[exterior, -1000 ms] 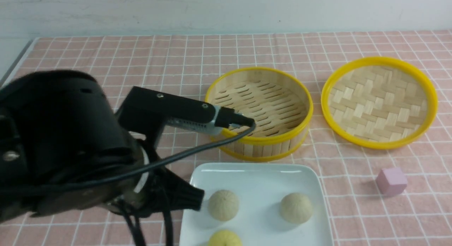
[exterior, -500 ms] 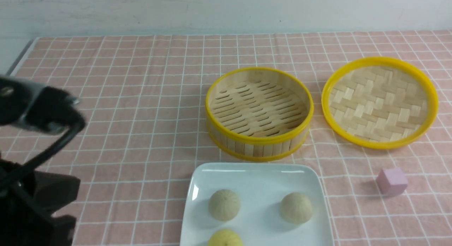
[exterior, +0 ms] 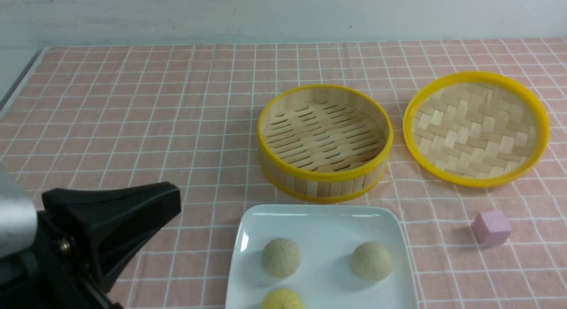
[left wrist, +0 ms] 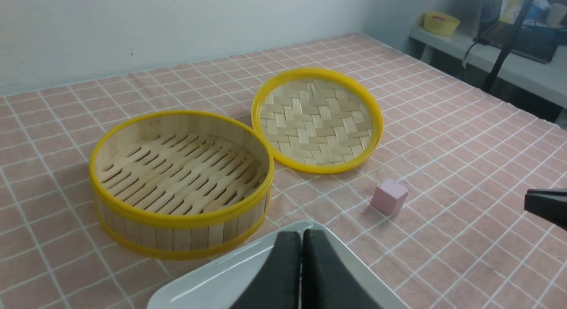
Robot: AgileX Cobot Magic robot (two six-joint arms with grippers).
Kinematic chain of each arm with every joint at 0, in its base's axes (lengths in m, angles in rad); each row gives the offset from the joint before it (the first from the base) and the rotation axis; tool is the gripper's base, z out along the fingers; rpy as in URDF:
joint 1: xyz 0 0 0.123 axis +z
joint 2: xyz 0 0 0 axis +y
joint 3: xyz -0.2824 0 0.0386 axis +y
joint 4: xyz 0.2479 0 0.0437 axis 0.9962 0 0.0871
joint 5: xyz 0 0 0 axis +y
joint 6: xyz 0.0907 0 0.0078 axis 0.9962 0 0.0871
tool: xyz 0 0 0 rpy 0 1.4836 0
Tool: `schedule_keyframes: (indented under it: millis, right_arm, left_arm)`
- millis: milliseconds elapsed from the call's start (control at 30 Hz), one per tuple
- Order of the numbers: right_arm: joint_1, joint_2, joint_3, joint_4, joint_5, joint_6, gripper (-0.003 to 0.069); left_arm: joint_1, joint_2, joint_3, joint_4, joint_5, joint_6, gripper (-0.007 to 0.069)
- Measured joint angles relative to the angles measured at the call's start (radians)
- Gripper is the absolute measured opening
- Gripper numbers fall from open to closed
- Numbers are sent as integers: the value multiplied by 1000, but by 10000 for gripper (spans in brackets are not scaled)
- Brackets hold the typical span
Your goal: Put the steamed buns into the plate on the pink tablecloth.
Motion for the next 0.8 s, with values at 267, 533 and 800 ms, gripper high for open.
schedule_keyframes:
  millis: [267,533,800]
  right_arm:
    - [0,0,0,0,0,0,63]
    - [0,0,0,0,0,0,73]
    - [0,0,0,2,0,0,83]
  left_arm:
    - [0,1,0,1,117,-37,39]
    - [3,1,24,-31,151,-2,49]
    - [259,-111,157,-329,-27,400,55]
